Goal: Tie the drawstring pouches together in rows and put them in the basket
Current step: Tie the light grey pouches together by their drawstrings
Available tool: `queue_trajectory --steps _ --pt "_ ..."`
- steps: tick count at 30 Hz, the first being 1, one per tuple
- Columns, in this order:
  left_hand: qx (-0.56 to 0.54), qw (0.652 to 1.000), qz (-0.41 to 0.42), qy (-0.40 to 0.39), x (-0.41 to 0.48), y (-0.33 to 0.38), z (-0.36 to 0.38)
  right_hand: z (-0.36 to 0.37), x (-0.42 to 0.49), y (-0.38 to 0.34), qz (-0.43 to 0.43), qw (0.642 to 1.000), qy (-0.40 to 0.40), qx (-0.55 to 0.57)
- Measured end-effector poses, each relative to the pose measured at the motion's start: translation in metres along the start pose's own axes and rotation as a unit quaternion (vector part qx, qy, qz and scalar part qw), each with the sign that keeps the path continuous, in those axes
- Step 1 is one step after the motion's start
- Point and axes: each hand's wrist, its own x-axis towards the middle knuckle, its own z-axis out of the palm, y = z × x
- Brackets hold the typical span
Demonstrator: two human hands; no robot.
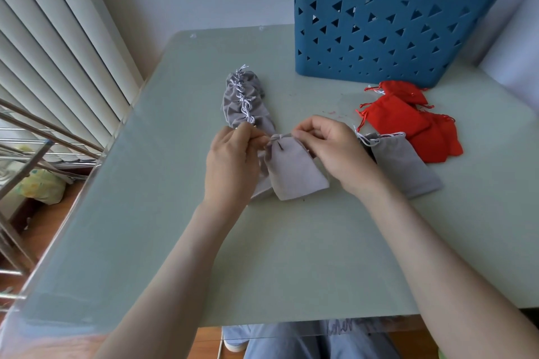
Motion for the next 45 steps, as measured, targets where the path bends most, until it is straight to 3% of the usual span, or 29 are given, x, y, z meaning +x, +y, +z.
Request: queue_trajectory --steps 9,13,20,24,28,31,34,37,40,42,45 --pt "0.003 1.0 0.002 -0.01 -0.004 0.001 -0.001 -0.002 0.001 0.005 -0.008 0.997 0.027 -0.069" --pt "0.027 0.997 -0.042 -0.062 -0.005 -0.008 0.002 -0.007 0.002 0.007 0.008 0.998 -0.008 -0.057" --pt "0.064 0.991 -0.016 -0.113 -0.005 -0.016 0.005 -0.006 -0.003 0.0 0.057 0.988 -0.133 -0.047" --pt "0.007 0.99 -0.091 -0.107 -0.003 -0.01 0.002 -0.01 -0.001 0.001 0.05 0.992 -0.089 -0.076" --pt "-0.12 0.957 -0.24 -0.106 0.002 0.0 -0.007 -0.013 0.003 0.003 0.042 0.996 0.029 -0.074" --pt "-0.172 0.937 -0.272 -0.138 0.002 0.004 -0.008 -0.015 0.005 0.005 0.038 0.996 0.071 -0.049" --pt "-0.186 0.938 -0.248 -0.158 0.001 -0.004 0.0 -0.012 0.003 0.004 0.038 0.997 0.056 -0.037" --pt "-0.209 0.936 -0.224 -0.174 -0.002 -0.007 0.004 -0.01 0.002 0.004 0.029 0.998 0.022 0.043" --pt "-0.217 0.944 -0.218 -0.12 0.0 -0.004 0.004 -0.005 0.002 0.007 0.037 0.996 -0.031 0.071" --pt "-0.224 0.946 -0.221 -0.074 0.001 -0.005 0.002 0.002 0.001 0.011 0.032 0.997 -0.063 0.042" --pt "-0.187 0.957 -0.211 -0.061 0.003 -0.007 0.001 0.008 0.001 0.02 -0.038 0.982 -0.063 -0.173"
